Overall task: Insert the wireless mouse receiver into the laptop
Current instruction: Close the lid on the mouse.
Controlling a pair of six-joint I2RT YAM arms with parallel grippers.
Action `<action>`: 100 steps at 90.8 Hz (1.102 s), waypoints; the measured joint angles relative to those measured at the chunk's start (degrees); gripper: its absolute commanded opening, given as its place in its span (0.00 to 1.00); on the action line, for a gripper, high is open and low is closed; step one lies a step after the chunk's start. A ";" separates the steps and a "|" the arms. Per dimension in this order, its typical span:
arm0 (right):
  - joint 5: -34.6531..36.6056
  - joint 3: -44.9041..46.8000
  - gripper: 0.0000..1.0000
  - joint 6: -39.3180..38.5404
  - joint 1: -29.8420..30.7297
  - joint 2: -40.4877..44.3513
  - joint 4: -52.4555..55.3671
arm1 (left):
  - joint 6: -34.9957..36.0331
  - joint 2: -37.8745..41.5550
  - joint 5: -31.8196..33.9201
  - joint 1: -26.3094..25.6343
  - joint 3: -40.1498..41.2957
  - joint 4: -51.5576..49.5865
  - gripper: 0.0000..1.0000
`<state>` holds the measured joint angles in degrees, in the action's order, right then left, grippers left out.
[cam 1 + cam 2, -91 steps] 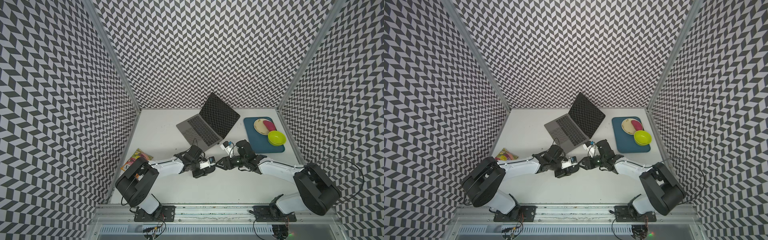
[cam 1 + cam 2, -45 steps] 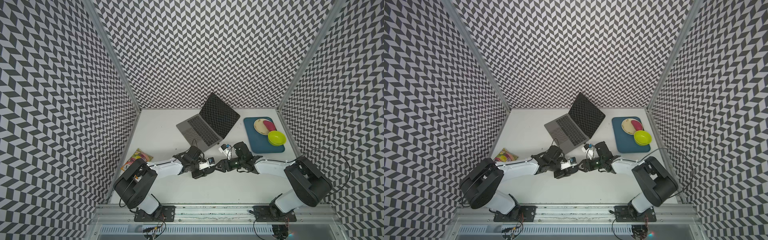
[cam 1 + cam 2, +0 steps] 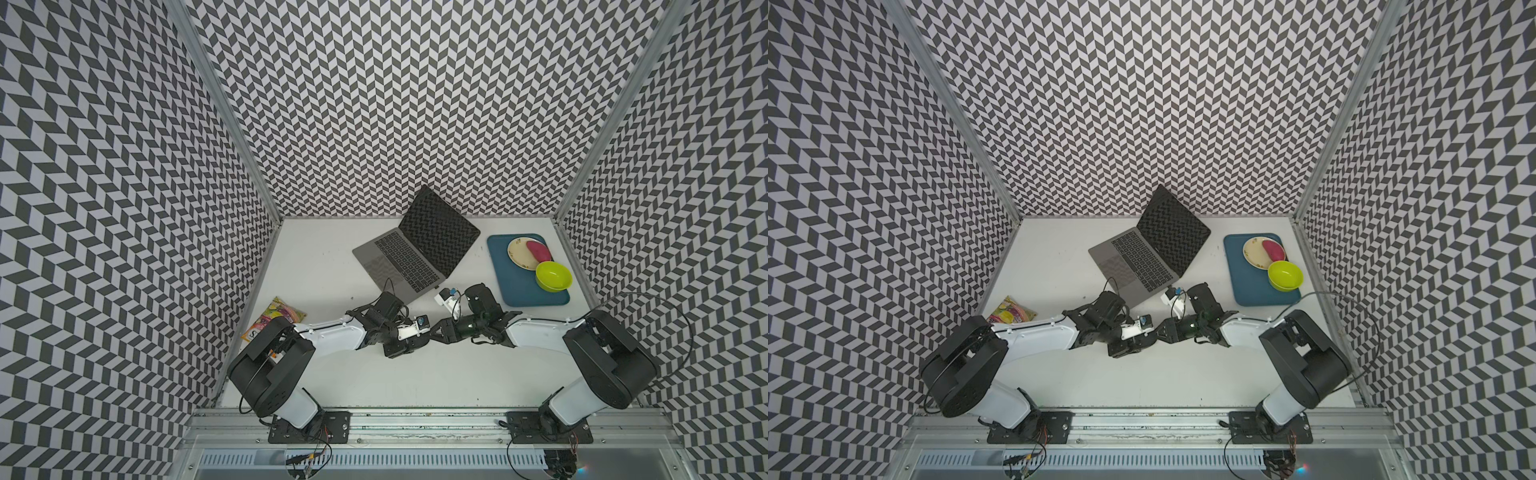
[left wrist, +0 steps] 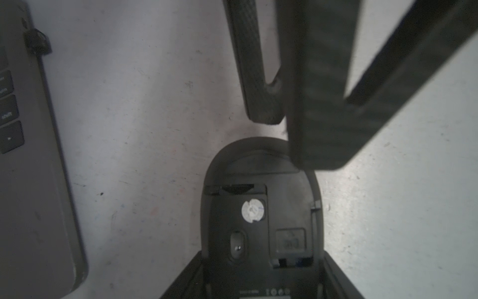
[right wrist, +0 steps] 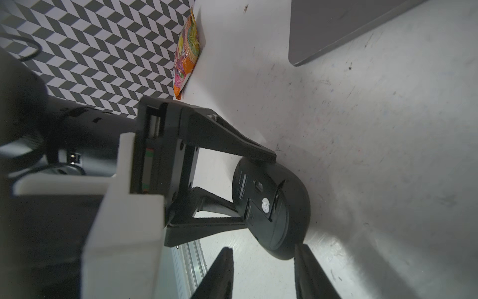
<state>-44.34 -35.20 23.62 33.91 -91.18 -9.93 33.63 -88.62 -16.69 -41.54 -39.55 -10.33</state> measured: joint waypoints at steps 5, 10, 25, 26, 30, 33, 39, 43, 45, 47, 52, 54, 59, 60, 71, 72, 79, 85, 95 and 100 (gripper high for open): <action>-0.22 -0.17 0.38 0.00 0.31 -0.35 0.00 | 0.00 -0.02 -0.09 0.00 0.00 0.00 0.50; -0.44 -0.37 0.38 0.02 0.52 -0.70 -0.07 | 0.00 -0.07 -0.17 0.00 0.00 0.02 0.50; -0.70 -0.96 0.37 0.02 0.61 -1.53 -0.42 | -0.02 -0.13 -0.31 0.00 0.00 0.04 0.50; -0.70 -0.98 0.37 0.02 0.61 -1.55 -0.44 | 0.00 -0.13 -0.31 0.00 0.00 0.04 0.50; -0.74 -1.07 0.37 0.00 0.61 -1.66 -0.46 | -0.02 -0.13 -0.31 0.00 0.00 0.04 0.50; -0.79 -1.11 0.37 0.00 0.61 -1.81 -0.57 | 0.00 -0.13 -0.31 0.00 0.00 0.02 0.50; -0.96 -1.22 0.37 -0.04 0.63 -2.01 -0.70 | 0.00 -0.13 -0.31 0.02 0.00 0.02 0.49; -1.09 -1.33 0.36 -0.07 0.68 -2.32 -0.83 | 0.00 -0.15 -0.31 0.00 0.00 0.04 0.49; -1.16 -1.38 0.36 -0.07 0.68 -2.45 -0.83 | 0.00 -0.15 -0.31 0.00 -0.02 0.02 0.49; -1.25 -1.40 0.36 -0.09 0.68 -2.54 -0.85 | 0.00 -0.15 -0.31 0.00 -0.02 0.02 0.49; -1.33 -1.42 0.36 -0.13 0.68 -2.58 -0.90 | 0.02 -0.13 -0.31 0.02 -0.02 0.02 0.49; -1.36 -1.44 0.36 -0.15 0.68 -2.60 -0.87 | 0.02 -0.15 -0.31 0.00 -0.02 0.02 0.49; -1.40 -1.46 0.36 -0.15 0.68 -2.62 -0.87 | 0.02 -0.15 -0.31 0.02 -0.02 0.02 0.49; -1.42 -1.46 0.36 -0.17 0.70 -2.64 -0.87 | 0.02 -0.15 -0.31 0.02 -0.02 0.02 0.49; -1.64 -1.49 0.36 -0.17 0.70 -2.93 -1.14 | 0.07 -0.15 -0.31 0.02 -0.02 -0.02 0.48; -1.64 -1.49 0.36 -0.17 0.70 -2.95 -1.20 | 0.04 -0.15 -0.28 0.04 -0.02 -0.04 0.48; -1.64 -1.49 0.41 -0.02 0.70 -2.97 -1.42 | -0.02 -0.13 -0.28 0.07 -0.02 -0.07 0.44; -0.87 -1.36 0.51 0.31 0.81 -2.23 -1.51 | -0.17 -0.07 -0.20 0.07 -0.07 -0.04 0.39; 2.51 0.52 0.66 0.07 0.66 2.80 -1.22 | -1.25 1.31 -0.63 0.66 0.13 0.35 0.35; 3.74 1.84 0.79 0.13 -0.13 7.74 -1.27 | -2.80 3.43 -2.08 1.57 0.17 1.09 0.35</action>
<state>-40.60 -33.36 23.75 33.78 -83.44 -11.20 30.83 -85.19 -18.76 -39.97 -39.38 -9.23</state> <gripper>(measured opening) 0.668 0.620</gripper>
